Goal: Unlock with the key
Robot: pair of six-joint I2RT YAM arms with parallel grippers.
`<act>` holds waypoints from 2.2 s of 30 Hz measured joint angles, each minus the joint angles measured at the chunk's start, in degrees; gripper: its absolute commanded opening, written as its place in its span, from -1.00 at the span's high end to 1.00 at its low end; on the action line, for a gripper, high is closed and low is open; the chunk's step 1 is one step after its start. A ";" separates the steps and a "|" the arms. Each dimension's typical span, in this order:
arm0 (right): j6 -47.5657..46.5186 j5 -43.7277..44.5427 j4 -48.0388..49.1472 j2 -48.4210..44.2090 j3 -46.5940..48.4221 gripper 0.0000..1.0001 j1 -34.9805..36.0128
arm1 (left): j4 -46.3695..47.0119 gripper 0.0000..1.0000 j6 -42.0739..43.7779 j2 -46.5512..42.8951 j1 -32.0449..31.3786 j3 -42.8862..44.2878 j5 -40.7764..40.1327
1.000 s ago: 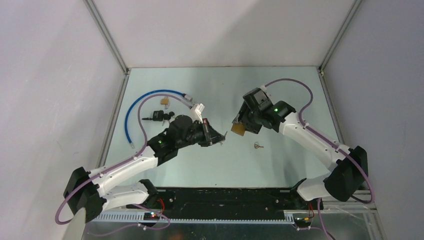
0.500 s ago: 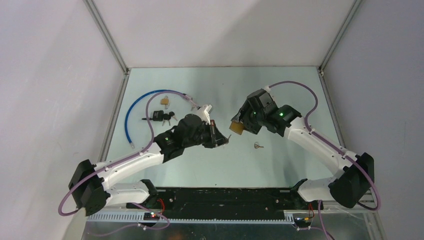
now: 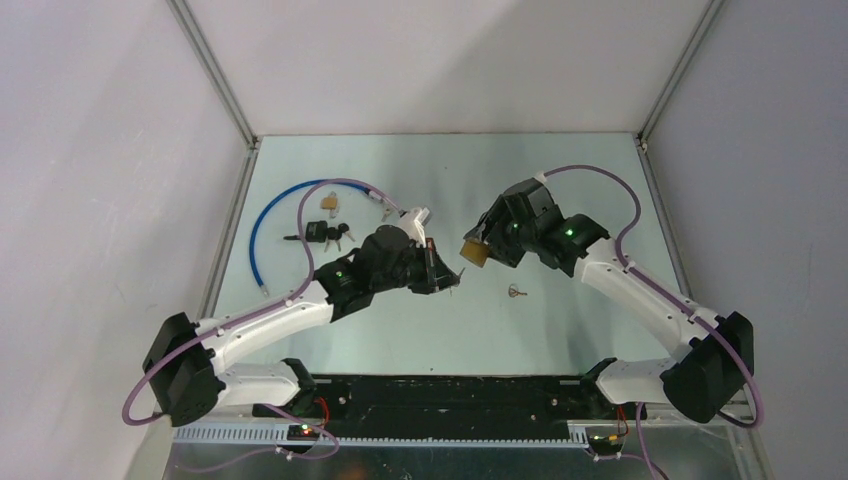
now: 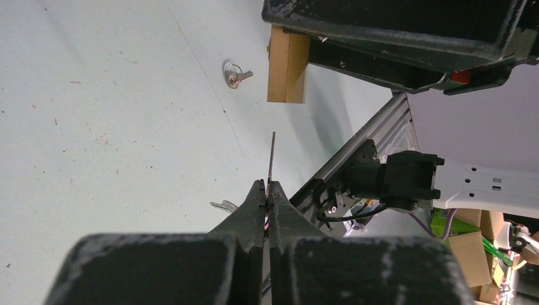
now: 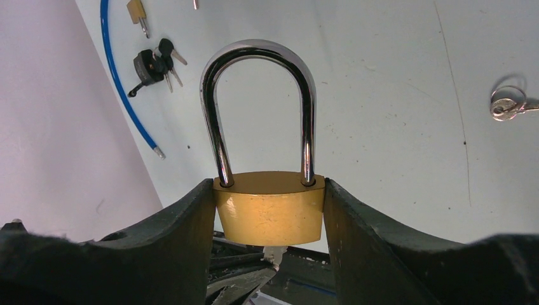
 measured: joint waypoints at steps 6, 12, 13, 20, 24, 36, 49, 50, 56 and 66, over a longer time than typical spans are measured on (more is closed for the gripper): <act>-0.20 -1.95 1.60 0.00 -0.92 1.00 0.02 | 0.09 1.00 0.72 0.00 -0.09 0.00 -0.24; -0.55 -3.08 2.69 0.00 -1.25 1.00 0.35 | 0.94 1.00 1.05 0.02 -0.11 0.00 -0.55; -0.59 -3.17 2.84 0.00 -1.27 1.00 0.42 | 1.20 1.00 1.05 0.02 -0.11 0.00 -0.59; -1.01 -3.74 3.50 0.00 -1.25 1.00 0.79 | 1.79 1.00 1.03 0.00 -0.15 0.00 -1.55; -1.05 -3.72 3.82 0.00 -1.25 1.00 0.87 | 1.84 1.00 1.03 0.00 -0.17 0.00 -1.86; -1.07 -3.67 4.33 0.00 -1.27 1.00 0.92 | 1.84 1.00 1.01 -1.79 -0.33 -0.04 -4.22; -0.72 -3.65 4.35 0.00 -1.27 1.00 1.01 | 2.47 1.00 0.87 -2.67 -0.35 -0.68 -5.73; -0.52 -3.56 4.35 0.00 -1.27 1.00 1.05 | 2.51 1.00 0.85 -2.67 -0.39 -0.68 -5.77; 1.40 -3.45 4.72 -0.94 -2.51 1.00 1.18 | 2.73 1.00 0.79 -2.73 -0.98 -0.90 -6.49; 6.23 -1.46 6.58 -4.04 -5.68 1.00 3.10 | 5.44 1.00 -0.13 -2.73 -3.21 -2.45 -10.10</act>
